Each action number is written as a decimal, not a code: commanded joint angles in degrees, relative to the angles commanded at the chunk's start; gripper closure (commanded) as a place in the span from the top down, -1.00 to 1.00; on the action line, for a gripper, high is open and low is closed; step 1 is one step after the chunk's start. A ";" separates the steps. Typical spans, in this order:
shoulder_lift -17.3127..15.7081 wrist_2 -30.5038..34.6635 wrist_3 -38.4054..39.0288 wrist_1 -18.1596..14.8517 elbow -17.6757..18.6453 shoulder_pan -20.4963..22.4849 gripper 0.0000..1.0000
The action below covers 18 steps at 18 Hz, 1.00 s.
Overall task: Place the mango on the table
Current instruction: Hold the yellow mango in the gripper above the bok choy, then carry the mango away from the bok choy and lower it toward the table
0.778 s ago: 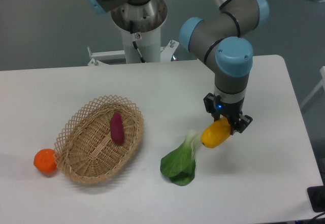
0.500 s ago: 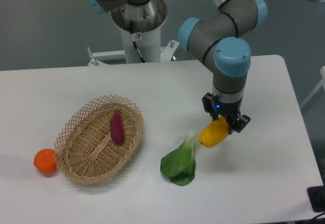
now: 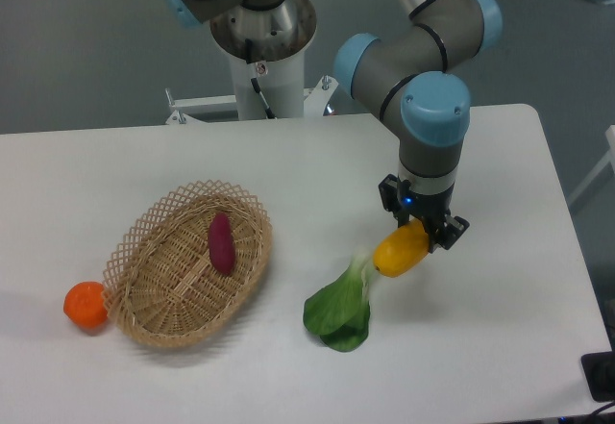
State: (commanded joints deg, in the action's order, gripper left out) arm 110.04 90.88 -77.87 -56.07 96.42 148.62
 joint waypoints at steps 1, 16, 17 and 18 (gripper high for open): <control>-0.09 -0.09 -0.17 0.17 0.52 0.09 -0.21; -6.68 0.09 -11.51 2.10 15.46 0.88 -0.18; -6.85 0.26 -11.51 2.80 16.34 0.79 -0.17; -7.38 0.26 -11.60 3.68 17.31 0.70 -0.18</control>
State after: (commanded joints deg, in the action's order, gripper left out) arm 102.66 91.14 -89.47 -52.39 113.72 149.33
